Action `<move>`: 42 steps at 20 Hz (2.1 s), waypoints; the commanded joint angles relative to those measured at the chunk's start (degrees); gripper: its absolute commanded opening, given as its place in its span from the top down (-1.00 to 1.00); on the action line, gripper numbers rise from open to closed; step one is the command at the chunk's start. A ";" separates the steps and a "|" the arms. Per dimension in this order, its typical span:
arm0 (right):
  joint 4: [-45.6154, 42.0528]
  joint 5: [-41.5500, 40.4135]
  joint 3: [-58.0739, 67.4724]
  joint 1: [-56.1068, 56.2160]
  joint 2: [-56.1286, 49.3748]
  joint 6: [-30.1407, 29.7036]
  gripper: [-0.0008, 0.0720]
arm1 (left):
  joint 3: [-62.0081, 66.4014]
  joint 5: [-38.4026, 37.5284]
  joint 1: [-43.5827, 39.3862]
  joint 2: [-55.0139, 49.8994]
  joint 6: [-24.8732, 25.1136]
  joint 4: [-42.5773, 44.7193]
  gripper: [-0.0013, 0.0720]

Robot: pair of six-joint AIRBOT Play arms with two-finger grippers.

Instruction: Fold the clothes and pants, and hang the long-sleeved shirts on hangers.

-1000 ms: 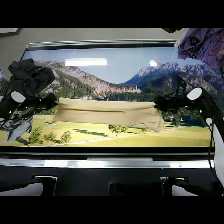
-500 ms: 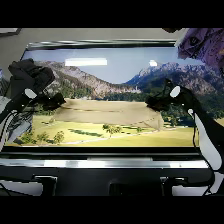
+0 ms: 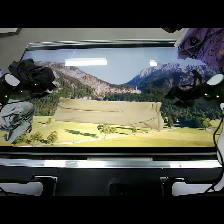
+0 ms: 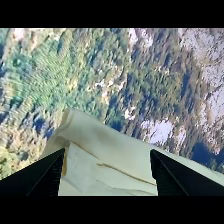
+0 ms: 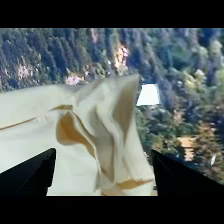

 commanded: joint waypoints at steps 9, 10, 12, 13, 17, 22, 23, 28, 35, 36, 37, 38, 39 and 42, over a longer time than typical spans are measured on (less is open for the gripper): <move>18.10 3.56 -10.62 -6.43 -11.02 -18.38 -0.93 | 1.64 -2.03 -0.15 0.72 -0.33 0.74 -0.64; 18.21 2.78 -10.62 -5.99 -11.61 -18.78 -0.93 | 1.64 -2.27 -0.15 0.72 -0.59 0.74 -0.62; 18.95 2.32 -10.62 -5.27 -12.39 -19.12 -0.93 | 1.64 -2.32 -0.15 0.72 -0.57 0.74 -0.62; 20.37 2.89 -10.64 -4.74 -12.63 -19.69 -0.93 | 1.64 -2.32 -0.15 0.72 -0.57 0.74 -0.62; 23.76 4.31 -10.64 -2.16 -12.63 -20.94 -0.88 | 1.64 -2.29 -0.15 0.72 -1.03 0.74 -0.62; 22.12 -0.20 -10.51 1.25 -12.00 -20.22 0.78 | 1.64 -2.32 -1.40 0.72 -1.20 -0.20 -0.59; 22.32 -0.74 -10.47 1.27 -11.06 -19.19 0.90 | 1.64 -2.62 -2.47 0.59 -1.18 -1.03 0.08; 10.88 2.58 -5.31 1.14 -1.20 -5.07 0.91 | 1.66 -3.08 -13.66 -3.61 -3.28 -5.81 0.93; 1.33 12.33 7.67 1.14 11.41 5.60 0.91 | 5.03 6.97 -35.32 -15.69 -3.96 -27.28 0.93; 0.07 13.73 9.55 1.14 12.48 6.45 0.91 | 6.93 9.03 -38.10 -17.77 -3.96 -30.38 0.93; -1.05 15.21 11.23 1.14 13.33 7.10 0.91 | 9.03 10.80 -40.48 -19.78 -3.98 -33.48 0.93; -2.56 16.65 12.72 1.14 14.12 7.67 0.90 | 11.54 12.72 -43.01 -22.10 -3.96 -36.87 0.93; -3.63 17.97 13.88 1.14 14.62 8.13 0.90 | 13.97 14.64 -45.20 -24.28 -3.98 -39.47 0.93; -4.61 20.37 15.54 1.14 15.78 8.72 0.90 | 22.67 19.54 -51.15 -31.47 -6.58 -46.07 0.93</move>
